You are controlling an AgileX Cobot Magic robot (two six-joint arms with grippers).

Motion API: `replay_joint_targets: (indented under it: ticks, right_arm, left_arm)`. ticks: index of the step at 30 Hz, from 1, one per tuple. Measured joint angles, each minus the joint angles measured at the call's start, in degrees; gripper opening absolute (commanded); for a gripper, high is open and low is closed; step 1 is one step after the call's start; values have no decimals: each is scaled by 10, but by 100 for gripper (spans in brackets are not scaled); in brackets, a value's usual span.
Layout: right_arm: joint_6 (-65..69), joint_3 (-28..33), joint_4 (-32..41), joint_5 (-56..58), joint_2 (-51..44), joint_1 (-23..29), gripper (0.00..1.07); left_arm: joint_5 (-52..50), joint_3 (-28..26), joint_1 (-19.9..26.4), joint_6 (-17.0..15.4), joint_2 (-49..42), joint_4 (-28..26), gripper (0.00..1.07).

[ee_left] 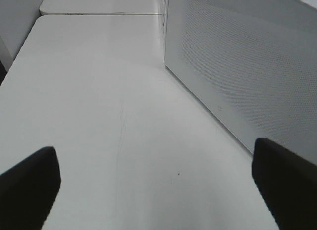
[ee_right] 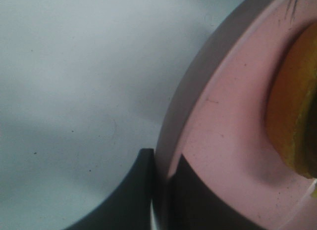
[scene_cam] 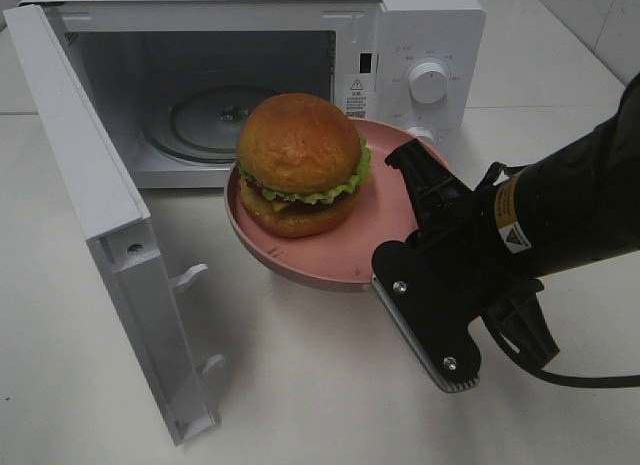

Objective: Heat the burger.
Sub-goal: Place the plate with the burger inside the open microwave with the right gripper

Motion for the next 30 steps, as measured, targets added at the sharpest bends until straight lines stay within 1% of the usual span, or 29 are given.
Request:
replay_joint_targets:
  ticks: [1,2,3,4,5,6,8,9,11,12,14,15,17,18,19,20,22,24,30]
  right_arm:
    - [-22,0,23,1,0,-2,0]
    - [-77,0,65,1,0,-9,0]
    - [-77,0,65,1,0,-9,0]
    - [-104,-1,88,1,0,-12,0]
    - [-151,-3,126,5,0,-19,0]
    - [-151,-3,126,5,0,-19,0]
    - [-218,-10,178,9,1,-36,0]
    - [-218,-10,178,9,1,-36,0]
    - [-277,-15,223,12,1,-52,0]
    - [-277,-15,223,12,1,-52,0]
    - [-332,-16,260,14,1,-63,0]
    - [-332,-16,260,14,1,-63,0]
    - [-386,-17,307,18,1,-73,0]
    - [-386,-17,307,18,1,-73,0]
    - [-421,-17,343,21,1,-80,0]
    - [-421,-17,343,21,1,-80,0]
    - [-455,-17,374,25,1,-88,0]
    - [-463,-17,379,26,1,-88,0]
    - [-462,-17,364,27,1,-89,0]
  left_arm:
    - [0,0,0,0,0,0,98]
    - [0,0,0,0,0,0,98]
    - [0,0,0,0,0,0,98]
    - [0,0,0,0,0,0,98]
    - [0,0,0,0,0,0,98]
    - [0,0,0,0,0,0,98]
    - [0,0,0,0,0,0,98]
    - [0,0,0,0,0,0,98]
    - [0,0,0,0,0,0,98]
    - [0,0,0,0,0,0,98]
    - [0,0,0,0,0,0,98]
    - [0,0,0,0,0,0,98]
    - [0,0,0,0,0,0,98]
    - [0,0,0,0,0,0,98]
    - [0,0,0,0,0,0,98]
    - [0,0,0,0,0,0,98]
    - [0,0,0,0,0,0,98]
    - [0,0,0,0,0,0,98]
    - [0,0,0,0,0,0,98]
